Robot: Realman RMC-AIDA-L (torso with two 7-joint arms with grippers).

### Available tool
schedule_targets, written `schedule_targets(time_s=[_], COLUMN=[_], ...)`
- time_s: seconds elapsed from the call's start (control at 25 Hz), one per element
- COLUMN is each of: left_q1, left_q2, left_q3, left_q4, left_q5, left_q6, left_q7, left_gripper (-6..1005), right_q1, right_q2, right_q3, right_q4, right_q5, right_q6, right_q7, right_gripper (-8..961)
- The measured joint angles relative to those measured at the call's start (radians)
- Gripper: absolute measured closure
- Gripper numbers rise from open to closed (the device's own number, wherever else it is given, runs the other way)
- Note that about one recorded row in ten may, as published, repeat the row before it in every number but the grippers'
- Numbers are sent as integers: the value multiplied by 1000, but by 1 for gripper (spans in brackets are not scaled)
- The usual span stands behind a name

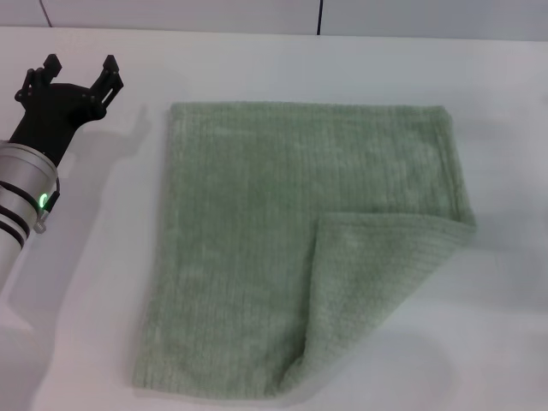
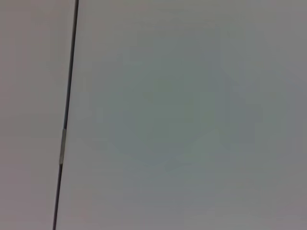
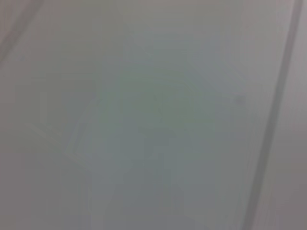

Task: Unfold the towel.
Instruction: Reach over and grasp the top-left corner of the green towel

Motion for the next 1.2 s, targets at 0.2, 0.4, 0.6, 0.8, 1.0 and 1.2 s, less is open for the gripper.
schedule_targets(time_s=[0.2,0.4,0.6,0.8,1.0,1.2], left_q1=[2,1,-1,-3,-1,0], left_q2=[0,0,-1,-1,-2,-3], left_q3=[3,5,17,19,50,72], left_q4=[-7,-8,-10,-11,-30,-48], left_q5=[1,5,5,5,1,3], left_q6=[4,4,6,22,28,25], left_q7=[-31,-51,-53,-53,-55,-55], left_gripper=[133,134,136,137,215,355], right_q1=[9,11,14,20,23,23], right_q2=[0,0,0,0,0,0], right_q3=[-76,-178,-203,-239,-265,-267], right_q4=[26,27,28,26,25,23], right_q5=[218,361,361,356,356,357], right_q6=[12,47,60,60,60,60], right_q7=[-95,-108,-103,-103,-105,-102], right_gripper=[177,177,177,177,177,177])
